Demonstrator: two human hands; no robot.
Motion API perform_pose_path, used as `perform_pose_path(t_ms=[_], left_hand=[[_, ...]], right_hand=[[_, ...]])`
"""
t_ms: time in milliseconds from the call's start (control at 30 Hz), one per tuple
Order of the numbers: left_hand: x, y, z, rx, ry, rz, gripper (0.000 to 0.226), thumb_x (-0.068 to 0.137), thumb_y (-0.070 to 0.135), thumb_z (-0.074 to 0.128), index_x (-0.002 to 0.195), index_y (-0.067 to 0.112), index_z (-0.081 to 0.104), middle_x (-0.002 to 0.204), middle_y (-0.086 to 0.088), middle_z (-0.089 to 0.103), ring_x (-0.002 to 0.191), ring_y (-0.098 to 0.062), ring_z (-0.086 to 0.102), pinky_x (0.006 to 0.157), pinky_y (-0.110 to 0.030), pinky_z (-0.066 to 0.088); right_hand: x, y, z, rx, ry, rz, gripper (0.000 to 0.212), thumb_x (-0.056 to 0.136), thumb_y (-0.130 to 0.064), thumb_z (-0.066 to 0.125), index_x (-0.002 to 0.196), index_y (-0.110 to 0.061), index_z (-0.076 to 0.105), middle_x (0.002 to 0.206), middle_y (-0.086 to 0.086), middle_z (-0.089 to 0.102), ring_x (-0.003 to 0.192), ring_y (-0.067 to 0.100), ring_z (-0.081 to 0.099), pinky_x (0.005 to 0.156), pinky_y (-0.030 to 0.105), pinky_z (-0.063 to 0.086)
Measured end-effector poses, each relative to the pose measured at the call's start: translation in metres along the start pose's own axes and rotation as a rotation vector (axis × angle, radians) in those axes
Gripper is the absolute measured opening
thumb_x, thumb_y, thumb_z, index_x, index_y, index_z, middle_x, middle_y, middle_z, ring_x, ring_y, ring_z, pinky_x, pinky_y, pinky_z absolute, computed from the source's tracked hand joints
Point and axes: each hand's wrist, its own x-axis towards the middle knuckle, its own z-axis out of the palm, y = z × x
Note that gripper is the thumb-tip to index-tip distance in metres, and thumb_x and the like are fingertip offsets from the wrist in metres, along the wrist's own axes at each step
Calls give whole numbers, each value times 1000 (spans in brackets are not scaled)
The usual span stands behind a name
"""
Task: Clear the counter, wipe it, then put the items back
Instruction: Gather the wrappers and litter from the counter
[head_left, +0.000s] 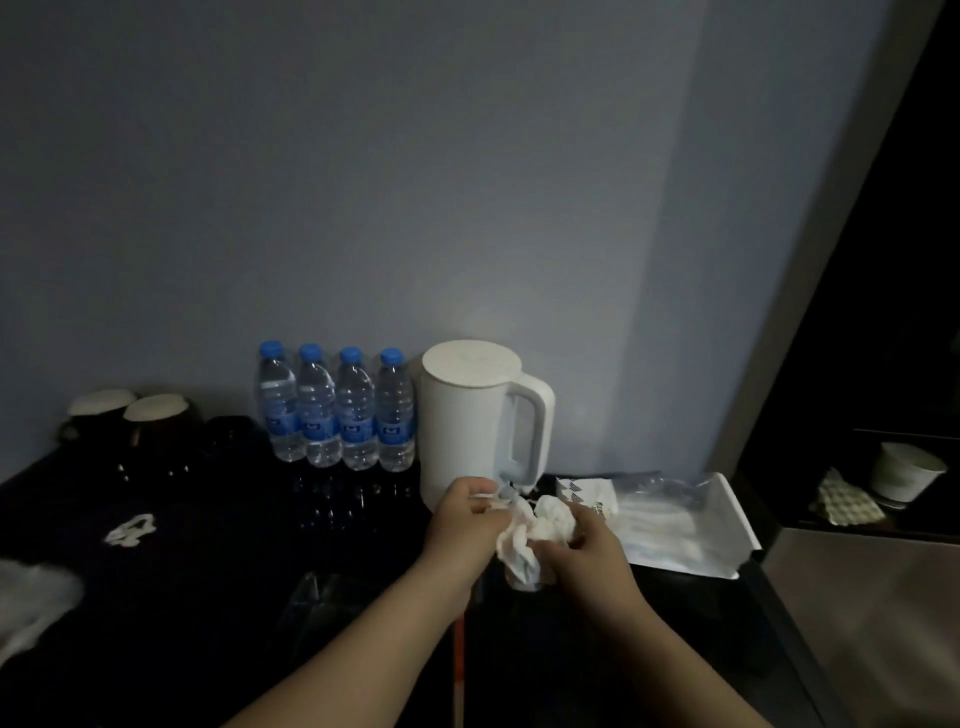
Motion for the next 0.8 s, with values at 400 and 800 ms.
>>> perform_pose_path(t_ms=[400, 800], left_hand=[[-10, -67, -17, 328, 101, -121, 24, 87, 4, 57, 77, 25, 55, 85, 0, 60, 80, -14, 56, 78, -25, 46], [-24, -55, -108, 320, 289, -114, 17, 90, 10, 54, 85, 26, 57, 90, 4, 61, 86, -13, 59, 75, -24, 44]], right_hand=[[2, 64, -12, -47, -35, 165, 28, 78, 7, 59, 100, -10, 59, 88, 7, 67, 81, 21, 65, 76, 35, 52], [-4, 36, 87, 30, -256, 81, 28, 80, -4, 64, 107, -9, 57, 100, 11, 66, 91, 22, 65, 80, 35, 53]])
